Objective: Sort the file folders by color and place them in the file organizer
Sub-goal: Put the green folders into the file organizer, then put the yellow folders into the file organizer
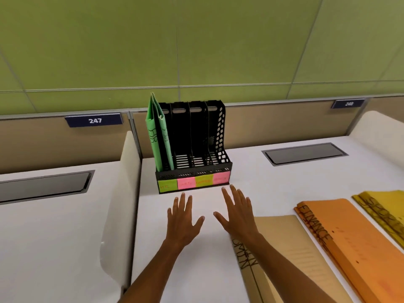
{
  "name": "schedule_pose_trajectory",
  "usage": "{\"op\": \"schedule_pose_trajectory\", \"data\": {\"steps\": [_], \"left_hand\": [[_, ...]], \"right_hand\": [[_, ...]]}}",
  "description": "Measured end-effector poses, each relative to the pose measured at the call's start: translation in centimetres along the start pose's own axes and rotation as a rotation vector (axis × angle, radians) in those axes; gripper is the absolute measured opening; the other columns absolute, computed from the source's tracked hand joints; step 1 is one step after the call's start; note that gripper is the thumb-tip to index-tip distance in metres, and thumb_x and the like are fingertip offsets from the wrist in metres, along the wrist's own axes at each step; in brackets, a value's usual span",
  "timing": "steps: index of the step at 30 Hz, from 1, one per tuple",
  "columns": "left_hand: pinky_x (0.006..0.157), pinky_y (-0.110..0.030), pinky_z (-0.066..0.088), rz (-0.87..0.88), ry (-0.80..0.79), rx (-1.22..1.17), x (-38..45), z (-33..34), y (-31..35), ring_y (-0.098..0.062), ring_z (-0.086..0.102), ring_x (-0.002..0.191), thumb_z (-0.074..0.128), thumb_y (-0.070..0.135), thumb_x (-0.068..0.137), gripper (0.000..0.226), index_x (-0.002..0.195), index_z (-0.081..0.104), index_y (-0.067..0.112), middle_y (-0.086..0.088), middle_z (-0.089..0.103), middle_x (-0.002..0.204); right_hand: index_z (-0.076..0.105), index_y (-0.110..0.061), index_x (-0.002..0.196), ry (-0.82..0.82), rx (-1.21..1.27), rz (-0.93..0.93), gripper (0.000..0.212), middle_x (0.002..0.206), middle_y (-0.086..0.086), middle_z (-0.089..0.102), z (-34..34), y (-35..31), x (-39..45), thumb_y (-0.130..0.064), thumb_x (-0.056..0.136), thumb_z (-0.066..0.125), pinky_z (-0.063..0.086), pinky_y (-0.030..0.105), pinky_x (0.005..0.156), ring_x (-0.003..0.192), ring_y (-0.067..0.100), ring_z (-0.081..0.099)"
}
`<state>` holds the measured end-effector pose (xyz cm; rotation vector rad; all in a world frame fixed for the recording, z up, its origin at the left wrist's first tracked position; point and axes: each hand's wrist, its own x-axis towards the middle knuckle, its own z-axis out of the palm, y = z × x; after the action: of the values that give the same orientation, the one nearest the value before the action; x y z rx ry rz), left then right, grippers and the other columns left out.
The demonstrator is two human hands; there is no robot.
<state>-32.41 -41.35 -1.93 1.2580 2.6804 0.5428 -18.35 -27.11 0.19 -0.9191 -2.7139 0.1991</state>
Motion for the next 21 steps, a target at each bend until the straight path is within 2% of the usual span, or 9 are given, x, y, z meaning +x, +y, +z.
{"op": "schedule_pose_trajectory", "data": {"steps": [3,9,17,21], "left_hand": [[0.118,-0.052,0.006,0.021,-0.032,0.007,-1.6,1.4,2.4,-0.028,-0.006,0.150,0.026,0.068,0.085,0.087,0.155,0.006,0.021,-0.004,-0.007,0.163],[0.119,-0.050,0.005,0.050,-0.102,-0.032,-6.0,4.4,8.7,-0.025,-0.010,0.150,0.038,0.063,0.091,0.083,0.155,0.003,0.023,-0.003,-0.009,0.163],[0.120,-0.049,0.007,0.080,-0.087,-0.038,-10.8,6.4,18.2,-0.023,-0.007,0.150,0.040,0.062,0.092,0.083,0.155,0.004,0.023,-0.001,-0.006,0.163],[0.121,-0.047,0.005,0.095,-0.082,-0.031,-12.3,7.8,22.7,-0.025,-0.007,0.150,0.040,0.063,0.092,0.083,0.155,0.003,0.024,-0.002,-0.007,0.163]], "right_hand": [[0.017,-0.027,0.152,-0.034,-0.002,0.058,0.083,0.159,0.009,0.019,-0.3,2.3,-2.9,-0.071,0.084,0.033,0.025,0.057,0.110,0.144,0.034,0.025],[0.001,-0.028,0.154,-0.074,-0.018,0.129,0.087,0.162,0.006,-0.001,-2.6,8.4,-9.2,-0.075,0.083,0.017,0.014,0.053,0.115,0.148,0.030,0.005],[0.005,-0.028,0.153,-0.095,-0.019,0.229,0.085,0.160,0.010,0.013,-6.6,16.8,-16.9,-0.074,0.084,0.021,0.020,0.054,0.113,0.145,0.034,0.018],[0.009,-0.025,0.153,-0.107,-0.025,0.260,0.090,0.160,0.010,0.014,-8.3,21.0,-19.9,-0.079,0.081,0.012,0.021,0.056,0.112,0.145,0.034,0.018]]}}
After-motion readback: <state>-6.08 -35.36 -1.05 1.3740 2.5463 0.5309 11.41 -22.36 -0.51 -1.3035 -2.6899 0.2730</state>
